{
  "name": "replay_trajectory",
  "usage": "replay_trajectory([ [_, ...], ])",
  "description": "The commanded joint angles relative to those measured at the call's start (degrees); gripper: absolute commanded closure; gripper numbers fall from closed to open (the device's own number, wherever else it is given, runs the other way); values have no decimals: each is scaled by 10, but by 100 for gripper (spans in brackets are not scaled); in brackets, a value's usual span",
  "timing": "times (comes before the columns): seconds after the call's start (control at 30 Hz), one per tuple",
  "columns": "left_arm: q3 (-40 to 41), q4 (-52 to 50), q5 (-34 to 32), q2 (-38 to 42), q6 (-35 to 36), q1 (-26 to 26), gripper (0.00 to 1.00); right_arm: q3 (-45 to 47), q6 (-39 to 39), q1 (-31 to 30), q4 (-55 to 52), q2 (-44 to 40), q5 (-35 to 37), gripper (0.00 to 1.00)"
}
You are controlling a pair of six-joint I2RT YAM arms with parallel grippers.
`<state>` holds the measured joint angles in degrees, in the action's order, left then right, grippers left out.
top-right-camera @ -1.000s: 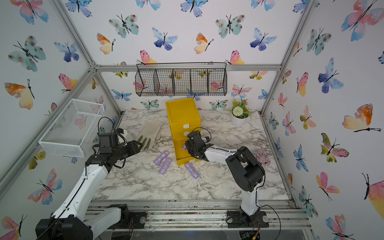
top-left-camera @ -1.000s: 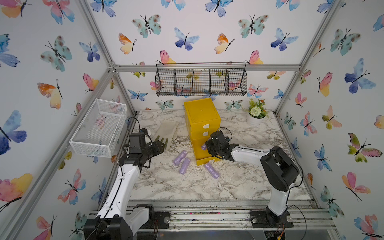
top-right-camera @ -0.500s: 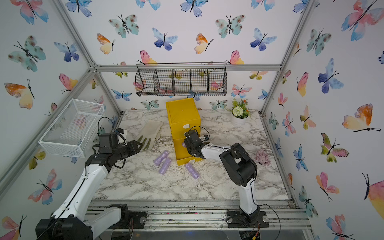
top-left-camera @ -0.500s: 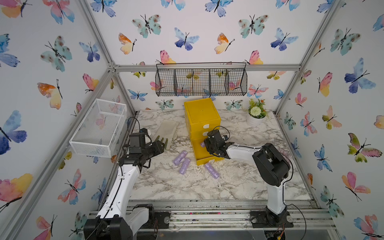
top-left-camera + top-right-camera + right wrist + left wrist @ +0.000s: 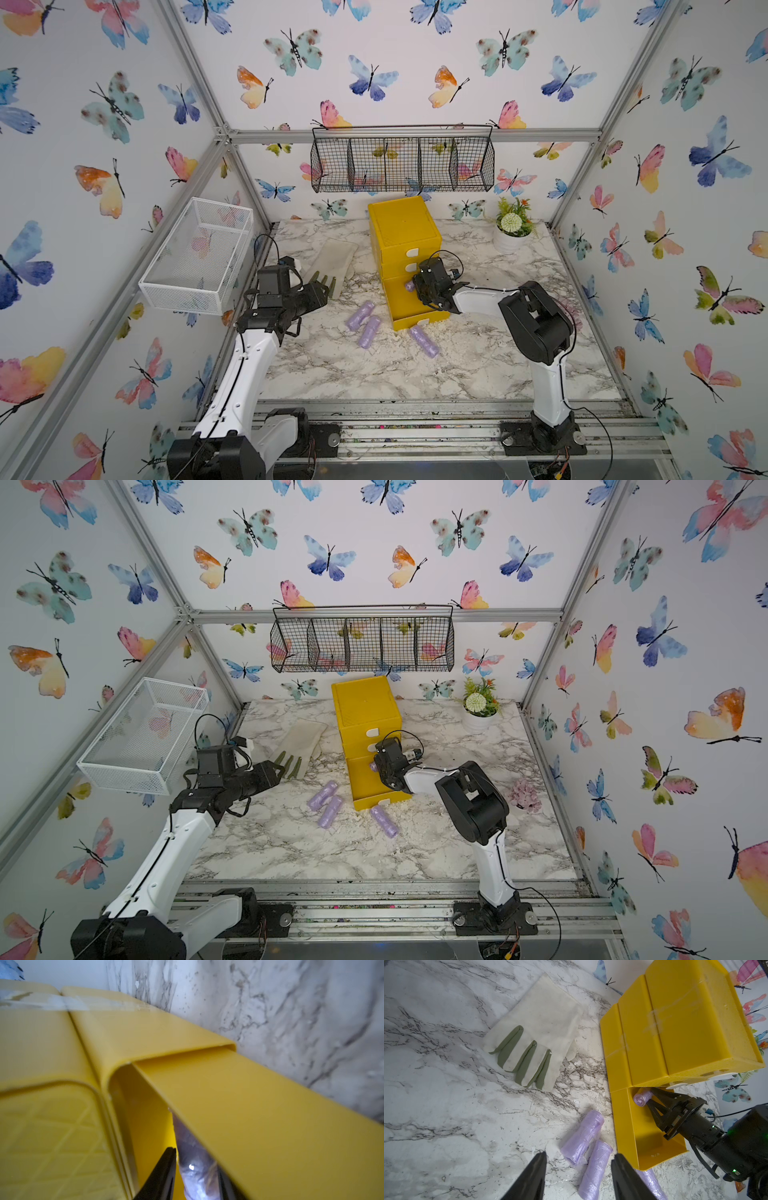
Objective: Sort the rolls of trash bags by color and place them into the drawer
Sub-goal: Place the roll of trash bags in the drawer.
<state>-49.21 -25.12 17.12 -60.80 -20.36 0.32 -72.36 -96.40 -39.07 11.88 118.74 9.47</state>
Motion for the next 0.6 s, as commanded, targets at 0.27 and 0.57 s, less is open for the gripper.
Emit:
replay_trajectory([
  [0.27, 4, -3, 9, 13, 5, 4, 45, -14, 9, 3, 26, 5, 6, 58],
  [0.57, 4, -3, 8, 14, 5, 4, 45, 23, 10, 2, 45, -35, -12, 60],
])
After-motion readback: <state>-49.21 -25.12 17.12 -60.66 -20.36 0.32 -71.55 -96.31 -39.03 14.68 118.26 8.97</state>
